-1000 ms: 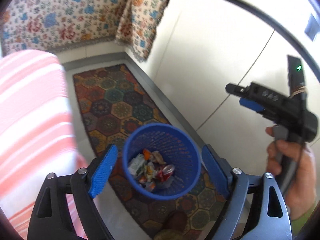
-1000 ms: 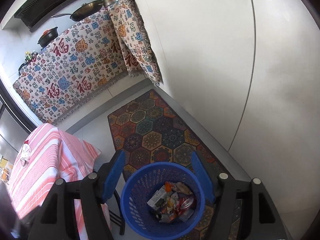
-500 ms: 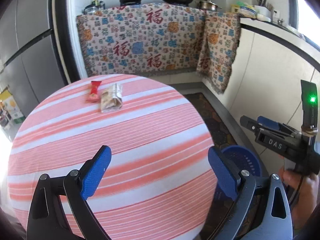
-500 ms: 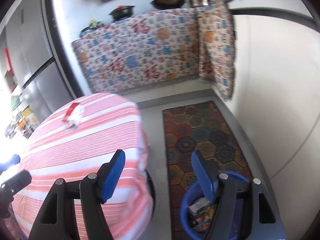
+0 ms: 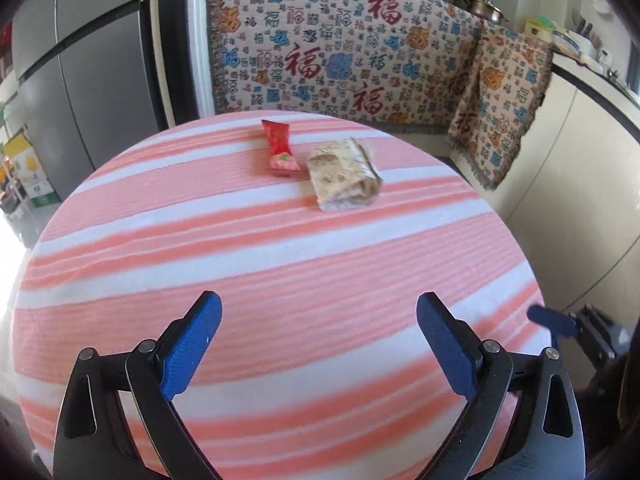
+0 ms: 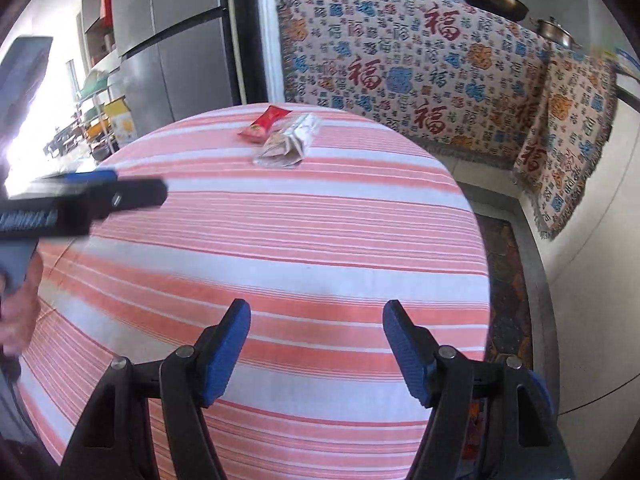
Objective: Collect trash
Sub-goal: 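Move both tools back toward the table, then close the left tool on the red snack bar while the right tool grasps the paper packet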
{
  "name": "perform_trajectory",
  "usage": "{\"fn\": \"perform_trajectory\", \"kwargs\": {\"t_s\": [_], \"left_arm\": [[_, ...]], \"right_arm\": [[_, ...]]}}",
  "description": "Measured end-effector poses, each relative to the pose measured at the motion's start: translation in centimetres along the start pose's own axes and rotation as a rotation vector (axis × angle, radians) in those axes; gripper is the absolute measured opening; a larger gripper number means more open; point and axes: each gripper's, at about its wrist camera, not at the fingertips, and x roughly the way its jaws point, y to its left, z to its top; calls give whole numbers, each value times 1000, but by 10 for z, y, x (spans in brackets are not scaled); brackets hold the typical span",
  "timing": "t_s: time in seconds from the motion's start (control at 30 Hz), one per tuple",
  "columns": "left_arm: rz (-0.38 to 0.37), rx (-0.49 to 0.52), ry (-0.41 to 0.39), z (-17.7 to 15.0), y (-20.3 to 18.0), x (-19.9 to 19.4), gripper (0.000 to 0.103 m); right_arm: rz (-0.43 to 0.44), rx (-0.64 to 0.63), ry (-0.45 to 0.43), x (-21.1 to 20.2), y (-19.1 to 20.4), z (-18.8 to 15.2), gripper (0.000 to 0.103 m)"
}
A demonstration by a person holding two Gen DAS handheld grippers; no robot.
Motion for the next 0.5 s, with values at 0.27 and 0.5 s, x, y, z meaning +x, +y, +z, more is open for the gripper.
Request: {"fn": "perform_trajectory", "kwargs": {"t_s": [0.27, 0.5], "left_arm": [[-20, -114, 7, 116, 31, 99, 89], [17, -156, 106, 151, 38, 194, 79]], "right_arm": [[-3, -52, 6, 14, 18, 3, 70], [-6, -13, 4, 19, -5, 7, 70]]}}
